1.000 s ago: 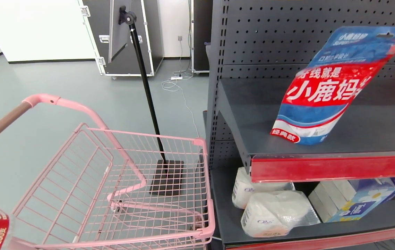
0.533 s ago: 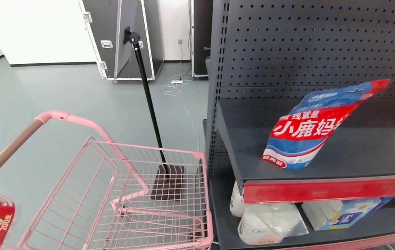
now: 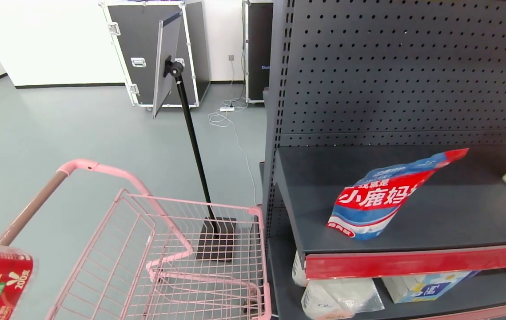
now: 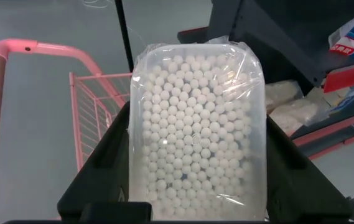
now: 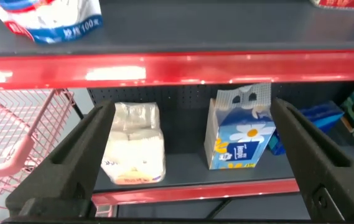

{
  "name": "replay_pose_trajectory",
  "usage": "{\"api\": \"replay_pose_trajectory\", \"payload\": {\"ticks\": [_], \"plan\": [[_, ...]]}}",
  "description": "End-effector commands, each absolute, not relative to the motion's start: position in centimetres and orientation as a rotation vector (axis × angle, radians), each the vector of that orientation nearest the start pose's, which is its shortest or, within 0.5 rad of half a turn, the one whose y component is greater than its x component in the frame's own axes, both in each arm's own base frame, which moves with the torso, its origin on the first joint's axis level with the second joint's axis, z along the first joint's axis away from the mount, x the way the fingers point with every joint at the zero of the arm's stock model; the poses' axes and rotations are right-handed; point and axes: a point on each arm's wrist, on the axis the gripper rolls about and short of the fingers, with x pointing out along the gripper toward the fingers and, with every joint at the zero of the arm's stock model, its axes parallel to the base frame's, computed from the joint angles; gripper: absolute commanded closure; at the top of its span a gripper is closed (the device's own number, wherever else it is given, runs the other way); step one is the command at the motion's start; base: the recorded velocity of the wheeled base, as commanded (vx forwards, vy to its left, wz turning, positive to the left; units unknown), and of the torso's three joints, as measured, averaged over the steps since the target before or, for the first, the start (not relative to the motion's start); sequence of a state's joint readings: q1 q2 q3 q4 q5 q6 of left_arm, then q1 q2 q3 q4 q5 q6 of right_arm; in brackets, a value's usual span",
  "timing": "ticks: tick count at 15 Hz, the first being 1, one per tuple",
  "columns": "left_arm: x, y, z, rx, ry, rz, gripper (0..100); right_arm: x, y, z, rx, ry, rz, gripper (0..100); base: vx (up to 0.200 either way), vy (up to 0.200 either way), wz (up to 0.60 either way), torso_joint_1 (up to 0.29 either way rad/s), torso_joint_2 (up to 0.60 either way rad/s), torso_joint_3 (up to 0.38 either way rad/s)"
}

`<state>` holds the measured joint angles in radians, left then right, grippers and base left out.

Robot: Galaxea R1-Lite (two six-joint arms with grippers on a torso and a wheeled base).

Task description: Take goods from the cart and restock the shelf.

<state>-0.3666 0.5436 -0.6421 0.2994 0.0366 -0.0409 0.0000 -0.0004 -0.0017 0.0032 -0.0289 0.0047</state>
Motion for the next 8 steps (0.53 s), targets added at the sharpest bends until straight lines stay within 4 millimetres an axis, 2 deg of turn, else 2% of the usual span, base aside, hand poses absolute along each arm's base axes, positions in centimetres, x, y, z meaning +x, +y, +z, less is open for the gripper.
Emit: {"api": "replay_pose_trajectory", "payload": {"ticks": [1, 5, 8], "plan": [[1.45, -0.45, 22.68, 0.009, 0.226, -0.318, 100, -2.29, -0.07, 7.56, 0.005, 0.001, -0.029, 0, 0.000, 0.000, 0.00, 0.159, -0.40, -0.222], [1.89, -0.47, 22.62, 0.088, 0.232, -0.263, 100, -2.29, -0.07, 7.56, 0.005, 0.001, -0.029, 0, 0.000, 0.000, 0.00, 0.151, -0.35, -0.204], [1.86, -0.47, 22.66, 0.086, 0.228, -0.265, 100, -2.29, -0.07, 7.56, 0.005, 0.001, -0.029, 0, 0.000, 0.000, 0.00, 0.014, -0.03, -0.017]]}}
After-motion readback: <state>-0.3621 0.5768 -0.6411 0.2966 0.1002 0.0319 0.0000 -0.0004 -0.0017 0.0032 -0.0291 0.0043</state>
